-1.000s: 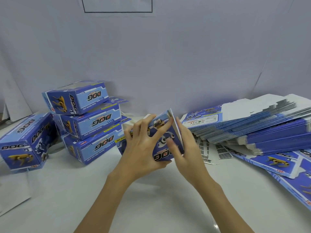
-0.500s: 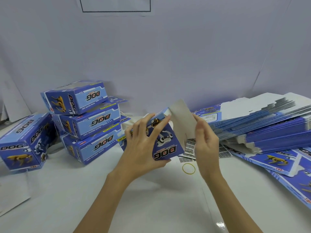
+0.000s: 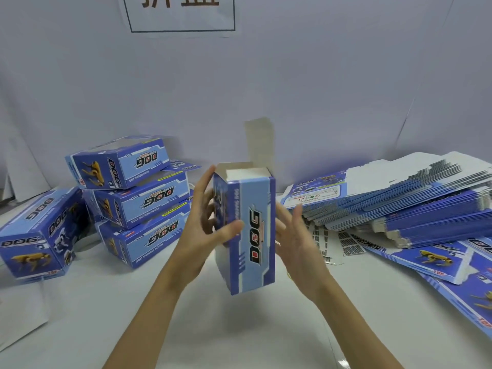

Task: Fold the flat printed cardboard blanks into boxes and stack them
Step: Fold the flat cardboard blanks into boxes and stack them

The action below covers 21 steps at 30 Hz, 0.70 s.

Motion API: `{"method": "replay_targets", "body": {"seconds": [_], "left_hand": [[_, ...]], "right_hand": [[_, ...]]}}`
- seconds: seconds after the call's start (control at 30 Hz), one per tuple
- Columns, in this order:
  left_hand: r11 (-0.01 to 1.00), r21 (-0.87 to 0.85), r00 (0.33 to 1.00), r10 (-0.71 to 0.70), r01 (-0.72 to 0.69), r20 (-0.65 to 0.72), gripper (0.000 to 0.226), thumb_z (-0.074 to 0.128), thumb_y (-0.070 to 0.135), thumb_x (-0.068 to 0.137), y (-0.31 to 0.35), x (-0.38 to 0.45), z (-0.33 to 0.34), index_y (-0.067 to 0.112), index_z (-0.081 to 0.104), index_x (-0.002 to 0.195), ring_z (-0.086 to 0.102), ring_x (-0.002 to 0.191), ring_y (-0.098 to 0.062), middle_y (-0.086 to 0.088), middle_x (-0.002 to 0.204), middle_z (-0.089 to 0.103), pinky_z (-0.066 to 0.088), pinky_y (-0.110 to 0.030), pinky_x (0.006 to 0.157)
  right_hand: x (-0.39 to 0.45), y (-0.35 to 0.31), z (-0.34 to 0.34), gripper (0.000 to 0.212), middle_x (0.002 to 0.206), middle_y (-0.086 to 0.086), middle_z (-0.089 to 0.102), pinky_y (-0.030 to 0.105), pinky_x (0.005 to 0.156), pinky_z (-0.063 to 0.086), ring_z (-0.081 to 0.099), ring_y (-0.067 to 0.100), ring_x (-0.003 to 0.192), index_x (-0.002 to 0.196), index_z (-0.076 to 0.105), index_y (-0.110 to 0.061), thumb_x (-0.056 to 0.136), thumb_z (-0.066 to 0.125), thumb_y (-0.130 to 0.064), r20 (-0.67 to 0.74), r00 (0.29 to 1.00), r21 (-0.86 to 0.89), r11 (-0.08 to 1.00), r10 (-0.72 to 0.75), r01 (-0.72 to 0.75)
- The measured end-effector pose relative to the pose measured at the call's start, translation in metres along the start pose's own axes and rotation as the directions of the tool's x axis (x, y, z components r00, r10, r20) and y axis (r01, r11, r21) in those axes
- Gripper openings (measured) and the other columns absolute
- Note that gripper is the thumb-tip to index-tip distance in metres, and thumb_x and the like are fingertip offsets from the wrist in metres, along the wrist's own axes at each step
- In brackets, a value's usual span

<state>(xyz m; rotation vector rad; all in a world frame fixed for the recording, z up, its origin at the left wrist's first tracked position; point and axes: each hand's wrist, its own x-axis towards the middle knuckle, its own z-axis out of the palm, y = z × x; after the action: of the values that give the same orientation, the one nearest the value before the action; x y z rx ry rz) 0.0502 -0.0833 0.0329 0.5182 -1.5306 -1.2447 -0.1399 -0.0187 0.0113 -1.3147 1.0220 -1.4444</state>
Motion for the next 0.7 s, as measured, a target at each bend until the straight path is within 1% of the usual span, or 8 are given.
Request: {"method": "replay_targets", "body": {"seconds": [0.1, 0.17, 0.23, 0.3, 0.43, 0.5, 0.57, 0.7], "left_hand": [[0.961, -0.247, 0.992, -0.127, 0.121, -0.006, 0.101, 0.092, 0.065, 0.058, -0.001, -0.004, -0.001, 0.038, 0.052, 0.146, 0.072, 0.112, -0.025, -0.004, 0.128, 0.07, 0.062, -0.042, 0.082], [0.9, -0.4, 0.984, -0.178, 0.173, 0.026, 0.068, 0.087, 0.063, 0.065, -0.002, -0.008, -0.004, 0.027, 0.076, 0.121, 0.077, 0.093, -0.021, -0.003, 0.104, 0.078, 0.063, -0.035, 0.075], [0.874, -0.459, 0.978, -0.203, 0.161, -0.043, 0.04, 0.075, 0.059, 0.077, -0.009, -0.008, -0.007, 0.026, 0.084, 0.097, 0.078, 0.078, -0.018, -0.001, 0.089, 0.079, 0.062, -0.03, 0.064], [0.894, -0.411, 0.956, -0.257, 0.179, -0.143, 0.033, 0.062, 0.051, 0.088, -0.017, -0.006, -0.01, 0.028, 0.085, 0.089, 0.078, 0.071, -0.016, 0.0, 0.084, 0.079, 0.062, -0.028, 0.057], [0.968, -0.159, 0.975, -0.206, 0.192, -0.078, 0.031, 0.055, 0.05, 0.101, -0.018, 0.003, -0.011, 0.046, 0.068, 0.129, 0.076, 0.104, -0.018, 0.002, 0.121, 0.076, 0.062, -0.037, 0.083], [0.994, -0.018, 0.981, -0.112, 0.11, -0.161, 0.042, 0.054, 0.053, 0.1, -0.018, 0.007, -0.016, 0.055, 0.05, 0.142, 0.072, 0.111, -0.019, 0.002, 0.129, 0.072, 0.057, -0.038, 0.088], [0.995, -0.006, 0.984, -0.096, 0.096, -0.153, 0.053, 0.055, 0.068, 0.095, -0.017, 0.008, -0.016, 0.057, 0.043, 0.145, 0.072, 0.113, -0.019, 0.005, 0.131, 0.07, 0.06, -0.036, 0.085], [0.983, -0.072, 0.98, -0.177, 0.17, -0.093, 0.045, 0.074, 0.061, 0.082, -0.016, 0.004, -0.012, 0.047, 0.066, 0.124, 0.072, 0.115, -0.025, 0.004, 0.128, 0.073, 0.063, -0.037, 0.086]], "right_hand": [[0.001, 0.005, 0.01, 0.063, 0.147, -0.019, 0.06, 0.047, 0.114, 0.046, 0.058, 0.008, 0.138, 0.157, 0.036, -0.054, 0.096, 0.041, -0.071, 0.065, 0.998, -0.119, 0.993, 0.001, 0.007], [0.001, 0.008, 0.013, 0.067, 0.138, -0.02, 0.066, 0.039, 0.107, 0.053, 0.064, 0.007, 0.13, 0.16, 0.029, -0.051, 0.098, 0.052, -0.06, 0.03, 1.0, -0.094, 0.995, -0.006, 0.009], [-0.002, 0.008, 0.015, 0.073, 0.14, -0.014, 0.068, 0.043, 0.113, 0.051, 0.063, 0.012, 0.132, 0.161, 0.032, -0.042, 0.096, 0.061, -0.054, -0.01, 1.0, -0.05, 0.998, 0.027, -0.027], [-0.005, 0.006, 0.017, 0.065, 0.143, -0.009, 0.067, 0.052, 0.12, 0.043, 0.061, 0.018, 0.136, 0.154, 0.047, -0.034, 0.094, 0.064, -0.053, -0.013, 0.998, 0.002, 0.998, 0.056, -0.056], [-0.004, 0.006, 0.009, 0.056, 0.133, -0.02, 0.071, 0.05, 0.111, 0.053, 0.067, 0.004, 0.124, 0.143, 0.053, -0.048, 0.092, 0.076, -0.053, -0.099, 0.994, 0.068, 0.996, 0.057, -0.05], [-0.004, 0.005, 0.003, 0.056, 0.125, -0.032, 0.069, 0.032, 0.097, 0.061, 0.067, -0.008, 0.116, 0.14, 0.048, -0.056, 0.092, 0.075, -0.048, -0.114, 0.993, -0.042, 0.999, -0.018, 0.013], [-0.006, 0.003, 0.002, 0.066, 0.13, -0.038, 0.064, 0.011, 0.09, 0.054, 0.062, -0.011, 0.121, 0.149, 0.038, -0.056, 0.095, 0.072, -0.04, -0.044, 0.998, -0.143, 0.989, -0.047, 0.04], [-0.006, 0.002, 0.004, 0.068, 0.139, -0.049, 0.05, 0.004, 0.092, 0.047, 0.05, -0.016, 0.133, 0.152, 0.022, -0.064, 0.101, 0.063, -0.045, 0.084, 0.996, -0.208, 0.977, -0.027, 0.044]]}}
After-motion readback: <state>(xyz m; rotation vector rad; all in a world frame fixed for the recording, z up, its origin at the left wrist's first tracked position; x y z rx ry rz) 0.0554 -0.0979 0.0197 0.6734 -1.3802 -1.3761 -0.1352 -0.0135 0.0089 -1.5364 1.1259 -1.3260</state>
